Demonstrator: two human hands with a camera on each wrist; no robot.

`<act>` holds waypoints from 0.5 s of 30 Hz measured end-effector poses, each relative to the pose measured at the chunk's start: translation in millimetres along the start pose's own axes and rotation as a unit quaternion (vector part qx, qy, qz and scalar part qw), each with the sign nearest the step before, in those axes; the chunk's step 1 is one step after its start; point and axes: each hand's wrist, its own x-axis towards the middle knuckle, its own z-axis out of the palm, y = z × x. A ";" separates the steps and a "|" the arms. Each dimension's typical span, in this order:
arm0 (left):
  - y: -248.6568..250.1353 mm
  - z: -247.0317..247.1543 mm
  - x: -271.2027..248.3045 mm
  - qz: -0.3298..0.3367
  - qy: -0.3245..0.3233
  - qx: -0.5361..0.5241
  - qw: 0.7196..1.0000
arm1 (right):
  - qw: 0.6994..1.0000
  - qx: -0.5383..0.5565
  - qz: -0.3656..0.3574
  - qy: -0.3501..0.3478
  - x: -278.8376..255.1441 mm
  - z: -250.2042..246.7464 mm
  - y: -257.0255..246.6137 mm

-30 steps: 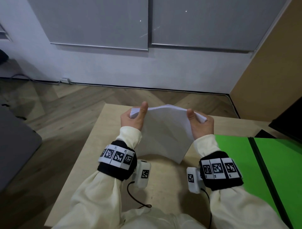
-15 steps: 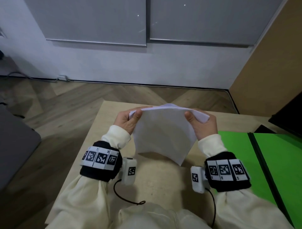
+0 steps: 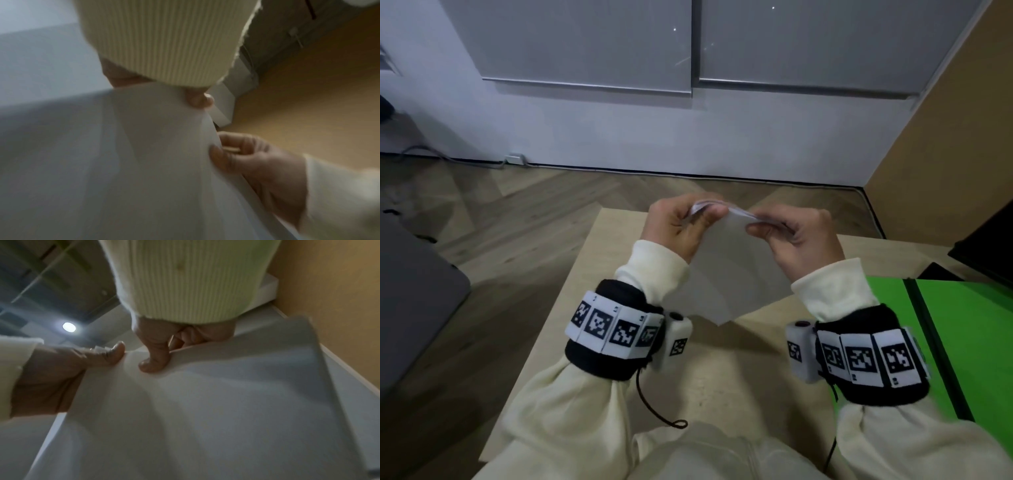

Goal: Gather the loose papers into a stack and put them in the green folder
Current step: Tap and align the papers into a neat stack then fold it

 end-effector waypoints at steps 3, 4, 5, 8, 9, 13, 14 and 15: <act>-15.2 -8.1 -1.0 -0.064 -0.033 0.085 0.994 | 0.996 0.075 0.038 0.039 0.4 -3.5 11.0; -29.1 -11.8 -2.6 -0.093 -0.049 0.121 0.987 | 0.989 0.123 0.063 0.047 1.0 -7.0 16.4; -45.6 -18.2 -5.5 -0.128 -0.057 0.156 0.978 | 0.982 0.160 0.085 0.058 1.2 -12.1 22.7; -86.4 -44.7 -19.4 -0.219 -0.058 0.200 0.953 | 0.968 0.202 0.114 0.094 -2.4 -34.8 44.3; -91.8 -54.0 -24.8 -0.231 -0.051 0.189 0.953 | 0.965 0.209 0.119 0.106 -4.3 -41.2 51.7; -96.3 -77.1 -35.2 -0.256 0.048 0.062 0.964 | 0.922 0.323 0.132 0.165 -9.5 -49.4 67.9; -93.2 -79.7 -34.7 -0.255 0.085 0.022 0.963 | 0.904 0.358 0.139 0.188 -7.9 -47.9 68.6; -88.8 -80.8 -33.3 -0.247 0.111 -0.012 0.963 | 0.889 0.380 0.144 0.211 -6.2 -45.9 68.6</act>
